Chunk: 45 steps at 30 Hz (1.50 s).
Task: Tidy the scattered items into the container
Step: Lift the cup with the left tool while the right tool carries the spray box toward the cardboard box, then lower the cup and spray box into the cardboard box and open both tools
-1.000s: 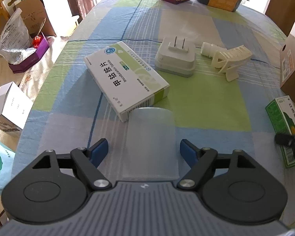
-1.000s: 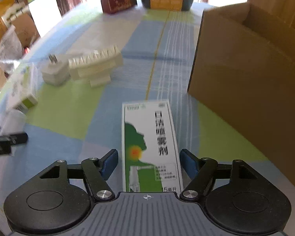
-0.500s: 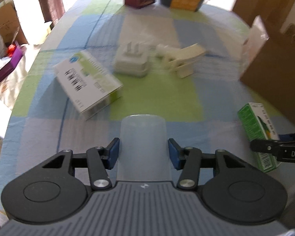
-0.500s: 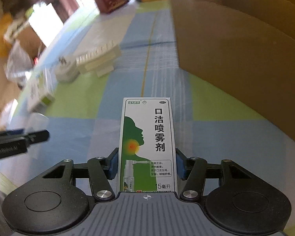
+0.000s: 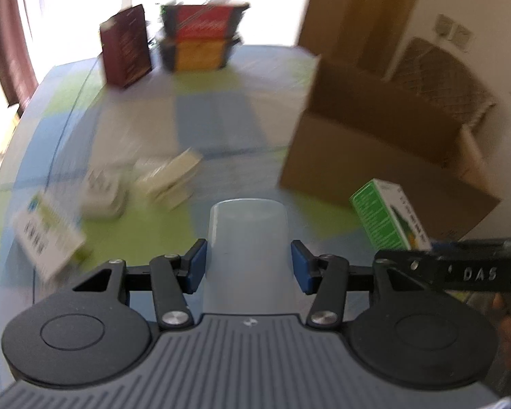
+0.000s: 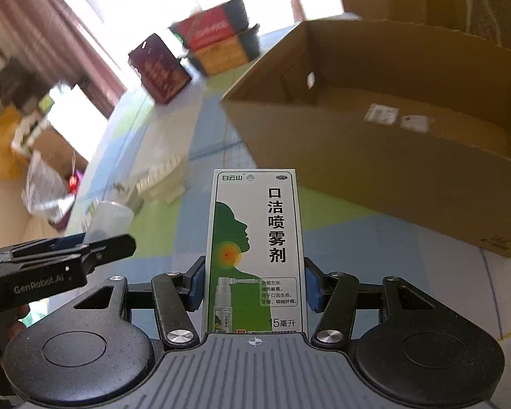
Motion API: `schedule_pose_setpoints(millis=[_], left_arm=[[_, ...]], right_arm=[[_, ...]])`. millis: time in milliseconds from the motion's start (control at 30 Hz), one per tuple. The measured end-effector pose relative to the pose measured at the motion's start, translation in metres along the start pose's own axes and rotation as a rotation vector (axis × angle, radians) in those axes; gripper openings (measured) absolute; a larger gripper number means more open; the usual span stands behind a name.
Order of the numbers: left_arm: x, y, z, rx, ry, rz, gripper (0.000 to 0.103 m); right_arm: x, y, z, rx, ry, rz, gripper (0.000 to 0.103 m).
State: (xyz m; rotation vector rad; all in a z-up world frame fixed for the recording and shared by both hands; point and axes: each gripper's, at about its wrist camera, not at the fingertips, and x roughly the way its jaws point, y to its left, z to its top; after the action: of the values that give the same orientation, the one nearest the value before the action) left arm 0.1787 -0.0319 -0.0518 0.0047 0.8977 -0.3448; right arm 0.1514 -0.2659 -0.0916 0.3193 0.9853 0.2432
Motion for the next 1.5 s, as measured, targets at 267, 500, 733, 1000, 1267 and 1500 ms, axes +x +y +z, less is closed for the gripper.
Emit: schedule_pose_setpoints(millis=[267,500,733,1000,1267,1500], left_arm=[[-0.001,-0.041,0.050,0.081,-0.050,-0.057,0.047],[0.011,-0.091,0.099,0.193,-0.085,-0.136,0.047],[0.053,-0.122,0.146,0.267,-0.053,-0.180,0.047],[0.105,-0.133,0.181,0.311,-0.018,-0.159,0.047],[0.158,-0.139,0.196,0.321,0.074,-0.139,0.047],[0.194,-0.148,0.198,0.343,0.122,-0.106,0.047]], right_arm=[[-0.050,-0.027,0.029,0.085,-0.135,-0.006,0.058],[-0.076,-0.060,0.070,0.147,-0.229,-0.054,0.058],[-0.076,-0.096,0.119,0.165,-0.247,-0.098,0.058],[-0.047,-0.133,0.146,0.156,-0.154,-0.152,0.058],[-0.005,-0.154,0.158,0.132,-0.038,-0.231,0.058],[0.018,-0.169,0.164,0.161,0.001,-0.254,0.058]])
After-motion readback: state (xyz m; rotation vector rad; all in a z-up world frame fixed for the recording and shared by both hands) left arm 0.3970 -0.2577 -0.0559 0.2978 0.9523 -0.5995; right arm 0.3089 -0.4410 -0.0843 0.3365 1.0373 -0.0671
